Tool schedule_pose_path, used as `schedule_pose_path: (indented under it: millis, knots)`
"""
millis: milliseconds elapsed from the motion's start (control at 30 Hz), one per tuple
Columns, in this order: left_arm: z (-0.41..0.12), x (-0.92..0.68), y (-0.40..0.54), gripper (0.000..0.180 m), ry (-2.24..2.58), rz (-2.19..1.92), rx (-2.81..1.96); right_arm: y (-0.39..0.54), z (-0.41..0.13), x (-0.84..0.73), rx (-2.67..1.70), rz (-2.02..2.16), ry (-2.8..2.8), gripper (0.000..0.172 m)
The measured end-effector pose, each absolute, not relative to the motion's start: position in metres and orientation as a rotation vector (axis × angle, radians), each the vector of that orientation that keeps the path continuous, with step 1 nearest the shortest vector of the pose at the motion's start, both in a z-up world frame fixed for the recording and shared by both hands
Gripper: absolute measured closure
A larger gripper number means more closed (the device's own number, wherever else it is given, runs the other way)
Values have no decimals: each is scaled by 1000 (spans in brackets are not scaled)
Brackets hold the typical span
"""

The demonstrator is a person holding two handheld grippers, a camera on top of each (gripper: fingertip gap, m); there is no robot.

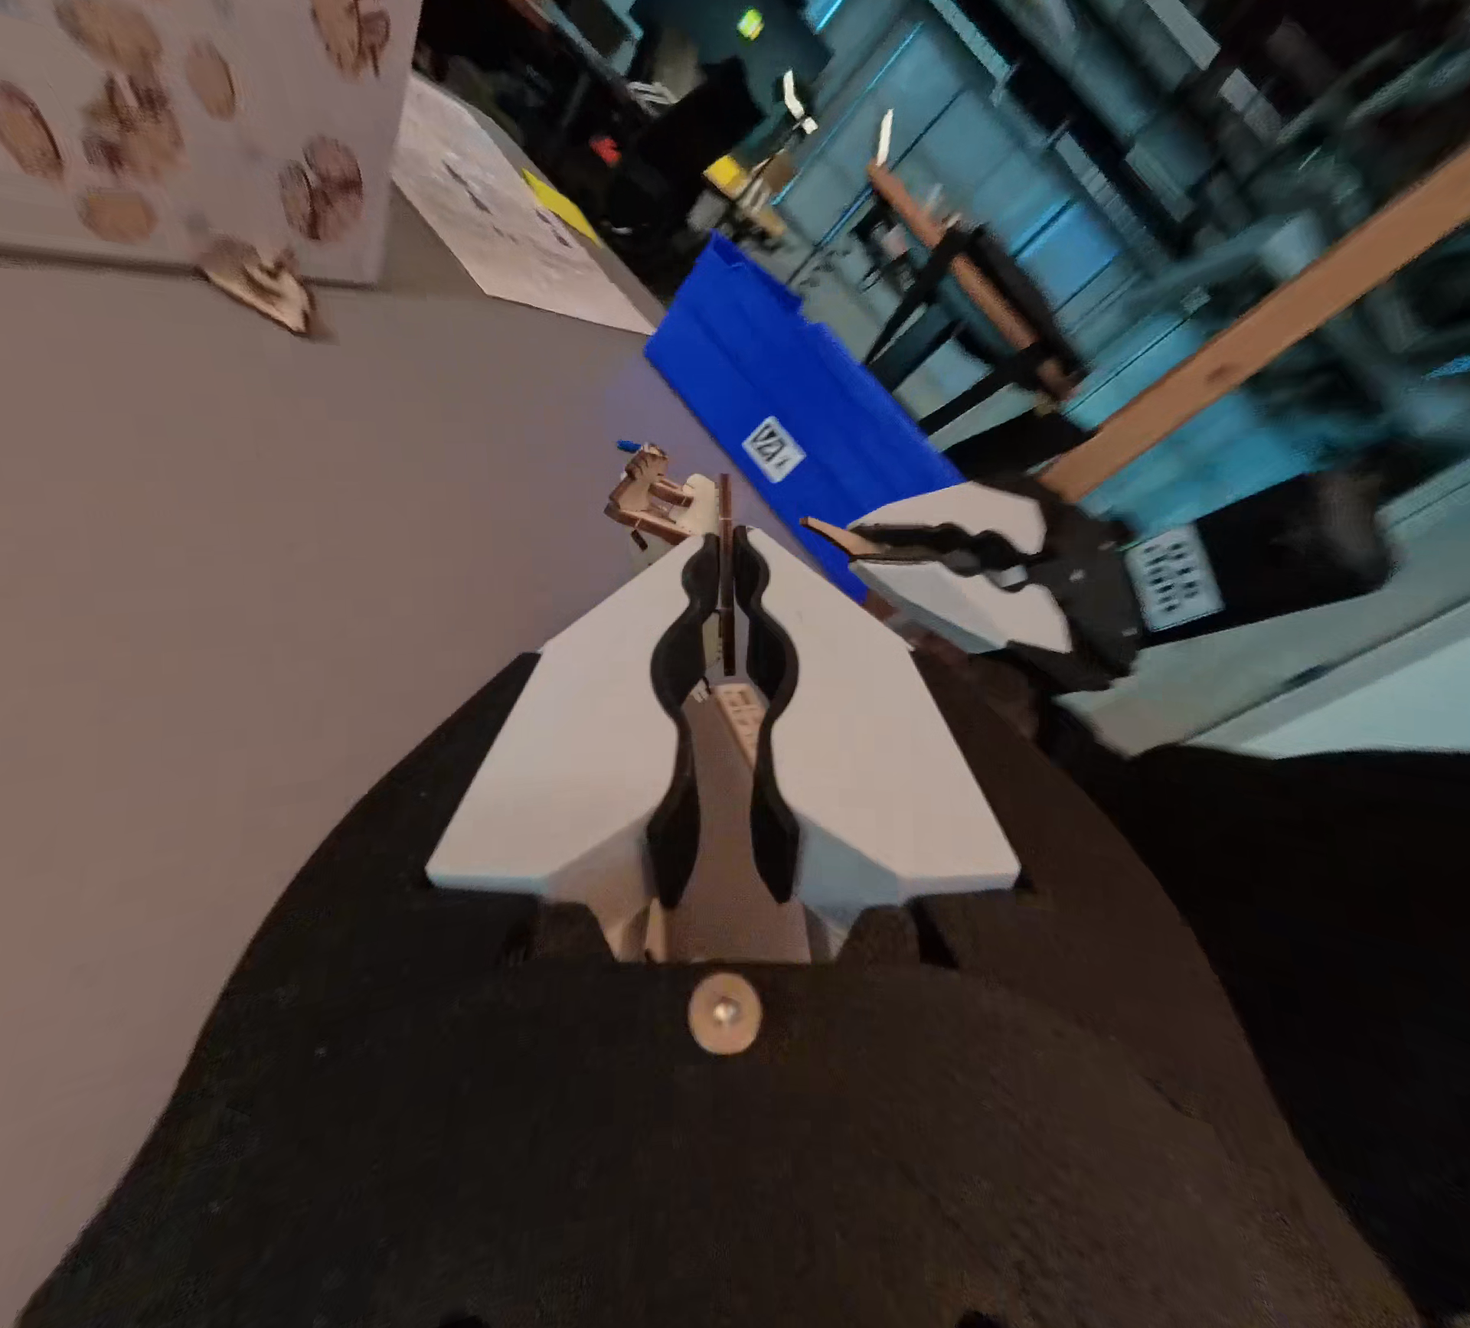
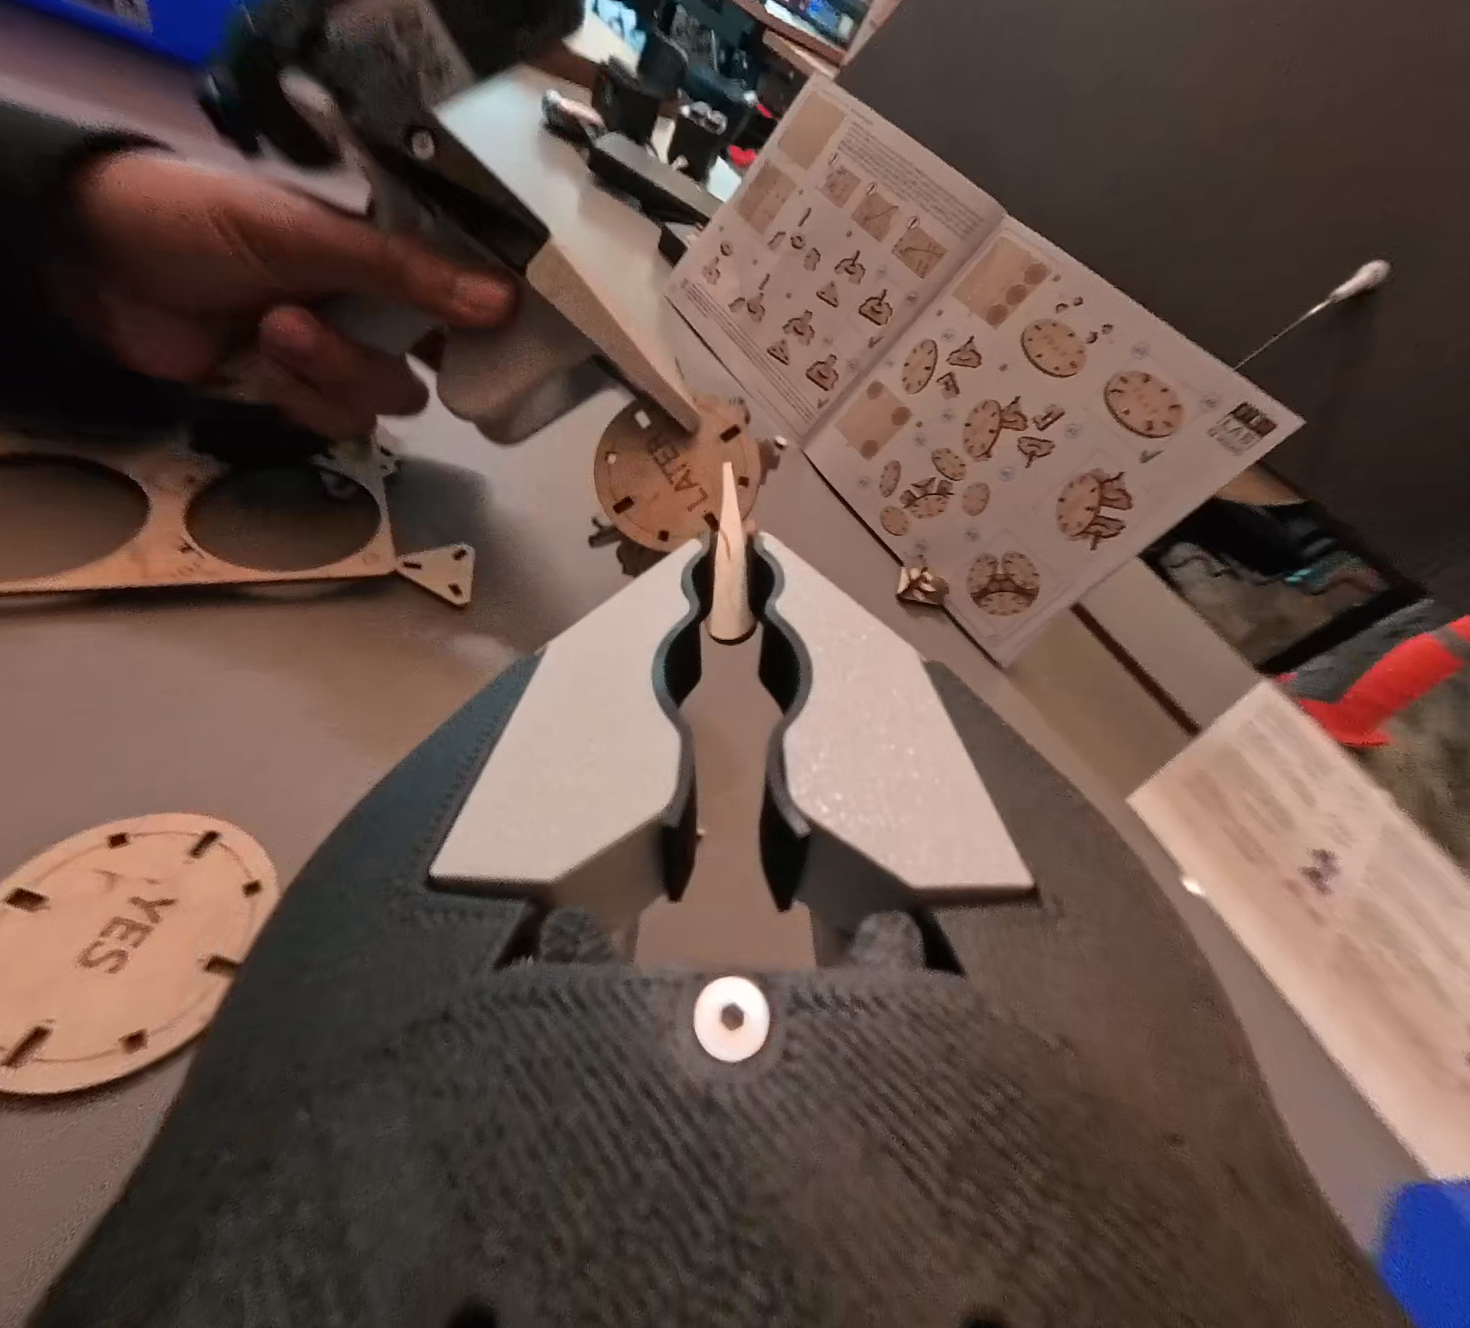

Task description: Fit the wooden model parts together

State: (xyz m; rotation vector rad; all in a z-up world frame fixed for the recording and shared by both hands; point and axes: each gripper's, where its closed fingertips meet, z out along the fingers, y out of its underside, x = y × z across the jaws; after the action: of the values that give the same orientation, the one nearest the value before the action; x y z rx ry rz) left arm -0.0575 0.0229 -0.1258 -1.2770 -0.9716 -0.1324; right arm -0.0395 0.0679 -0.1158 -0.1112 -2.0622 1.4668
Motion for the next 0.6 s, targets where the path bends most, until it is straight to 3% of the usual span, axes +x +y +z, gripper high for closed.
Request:
schedule_pose_path:
  millis: [133, 600]
  knots:
    - [-127, -50, 34, 180, -871, 127, -1506, 64, -121, -36, -2, 1273, -2015, 166]
    - [-137, -47, 41, 180, -834, 314, -1673, 64, -128, -37, 95, 952, -1939, 166]
